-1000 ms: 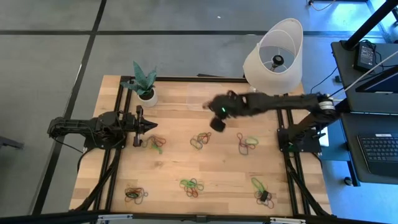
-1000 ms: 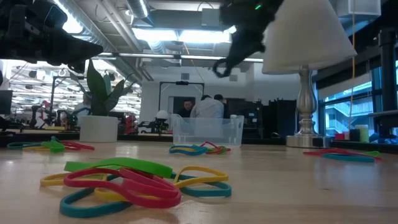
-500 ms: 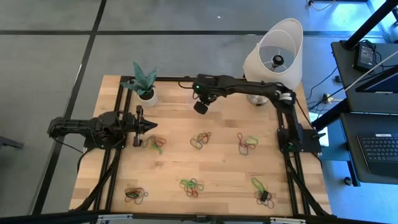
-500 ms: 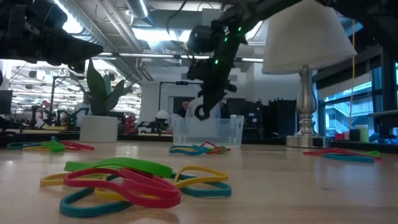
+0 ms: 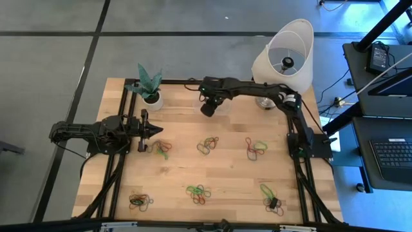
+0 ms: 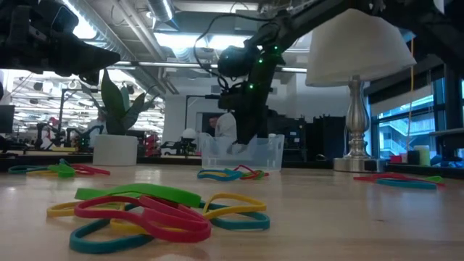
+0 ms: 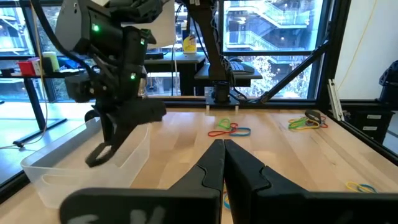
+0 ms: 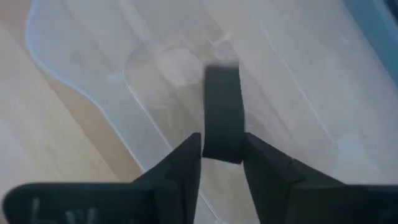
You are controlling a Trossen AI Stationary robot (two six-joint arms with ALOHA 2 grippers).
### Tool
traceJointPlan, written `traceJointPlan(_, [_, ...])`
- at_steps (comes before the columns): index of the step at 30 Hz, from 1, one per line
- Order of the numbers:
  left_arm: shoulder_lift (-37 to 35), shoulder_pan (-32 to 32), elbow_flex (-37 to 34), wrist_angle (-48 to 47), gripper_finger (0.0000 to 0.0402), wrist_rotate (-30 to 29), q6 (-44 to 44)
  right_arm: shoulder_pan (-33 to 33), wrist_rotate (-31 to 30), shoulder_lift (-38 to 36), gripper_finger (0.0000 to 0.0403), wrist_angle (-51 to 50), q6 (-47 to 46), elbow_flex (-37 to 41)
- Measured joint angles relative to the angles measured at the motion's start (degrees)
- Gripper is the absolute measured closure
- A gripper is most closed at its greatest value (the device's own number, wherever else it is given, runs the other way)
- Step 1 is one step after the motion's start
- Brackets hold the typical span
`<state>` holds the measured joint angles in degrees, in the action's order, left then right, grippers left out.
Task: Pick and place rubber bands into bin
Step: Put the black rubber band into the transparent bin, then put the green rubber band into the transparent bin
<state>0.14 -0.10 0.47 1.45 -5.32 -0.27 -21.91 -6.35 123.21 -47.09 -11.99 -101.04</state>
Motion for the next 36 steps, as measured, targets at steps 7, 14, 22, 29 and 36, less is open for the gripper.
traceJointPlan(7, [0.0,0.0,0.0,0.0,0.0398,0.0,0.0,0.0,-0.04,-1.16,0.0259,-1.45,-5.58,-0.06])
traceJointPlan(14, [0.0,0.0,-0.02,0.0,0.0398,-0.07,0.0,2.95,-4.06,-6.02,0.0317,-2.2,-9.36,0.4])
traceJointPlan(22, [0.02,0.0,0.0,0.02,0.0398,0.0,-0.14,11.85,-9.86,-18.87,0.039,2.97,-16.13,13.69])
traceJointPlan(29, [0.01,-0.02,-0.02,0.28,0.0398,0.36,-11.2,21.57,-11.66,-38.15,0.0398,13.89,-26.41,36.32])
traceJointPlan(36, [0.0,-0.02,-0.02,2.62,0.0398,-3.21,-17.44,29.93,-11.59,-54.56,0.04,17.51,-29.09,53.15])
